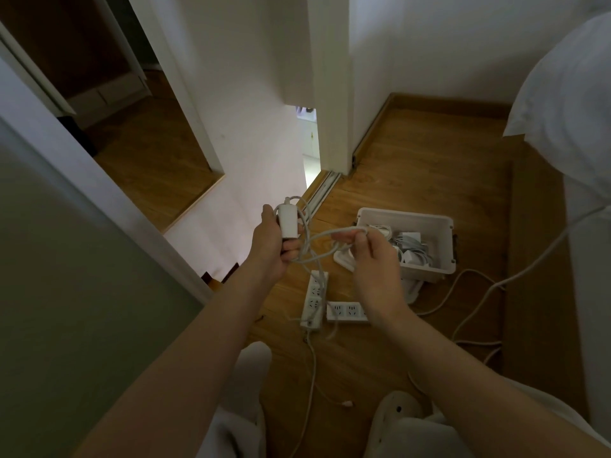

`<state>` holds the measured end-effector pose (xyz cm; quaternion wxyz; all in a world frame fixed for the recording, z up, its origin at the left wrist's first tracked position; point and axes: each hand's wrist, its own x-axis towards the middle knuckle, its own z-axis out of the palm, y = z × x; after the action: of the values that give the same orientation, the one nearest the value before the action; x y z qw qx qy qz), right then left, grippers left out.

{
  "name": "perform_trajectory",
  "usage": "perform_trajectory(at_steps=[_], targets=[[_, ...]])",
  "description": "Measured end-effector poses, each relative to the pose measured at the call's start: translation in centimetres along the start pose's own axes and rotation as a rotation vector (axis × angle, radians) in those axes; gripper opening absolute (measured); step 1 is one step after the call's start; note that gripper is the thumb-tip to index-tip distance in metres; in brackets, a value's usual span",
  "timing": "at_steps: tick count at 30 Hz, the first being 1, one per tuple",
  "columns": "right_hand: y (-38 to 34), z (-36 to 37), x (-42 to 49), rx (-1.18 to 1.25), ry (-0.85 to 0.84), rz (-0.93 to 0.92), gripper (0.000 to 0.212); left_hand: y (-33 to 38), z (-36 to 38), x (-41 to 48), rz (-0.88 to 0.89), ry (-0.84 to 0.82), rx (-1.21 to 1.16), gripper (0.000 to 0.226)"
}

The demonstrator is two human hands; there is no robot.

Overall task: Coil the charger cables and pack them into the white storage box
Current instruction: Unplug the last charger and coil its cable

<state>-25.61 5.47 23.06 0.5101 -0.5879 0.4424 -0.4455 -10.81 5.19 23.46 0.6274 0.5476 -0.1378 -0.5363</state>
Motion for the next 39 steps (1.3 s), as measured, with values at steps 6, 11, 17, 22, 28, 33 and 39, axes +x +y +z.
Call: perform_trajectory(at_steps=[6, 11, 17, 22, 28, 33, 39], targets=[[-0.1, -1.8, 0.1, -0.609, -0.441, -0.334, 0.021, 0.3, -0.4, 0.6, 0.059, 0.204, 0.341, 0.051], [0.1, -3.5, 0.4, -0.73, -0.582, -0.347, 0.02, 1.1, -1.8, 0.9, 0.105, 0.302, 0.434, 0.047], [0.8, -3.7, 0.8, -0.743, -0.517, -0.272, 0.017, 0.3, -1.9, 1.3, 0.048, 0.246, 0.338, 0.054], [1.0, -4.0, 0.5, -0.974, -0.647, -0.248, 0.04, 0.2, -1.9, 0.7, 0.029, 0.215, 0.227, 0.053], [0.1, -0.2, -1.5, -0.42, -0.367, -0.188, 0.021, -0.1, 0.9, -0.2, 0.045, 0.177, 0.217, 0.055], [0.7, 1.1, -1.0, -0.075, -0.389, 0.112, 0.037, -0.9, 2.3, -1.4, 0.022, -0.01, -0.022, 0.056], [2.1, -1.6, 0.8, -0.474, -0.578, -0.069, 0.021, 0.2, 1.7, -1.6, 0.097, -0.12, -0.154, 0.056]])
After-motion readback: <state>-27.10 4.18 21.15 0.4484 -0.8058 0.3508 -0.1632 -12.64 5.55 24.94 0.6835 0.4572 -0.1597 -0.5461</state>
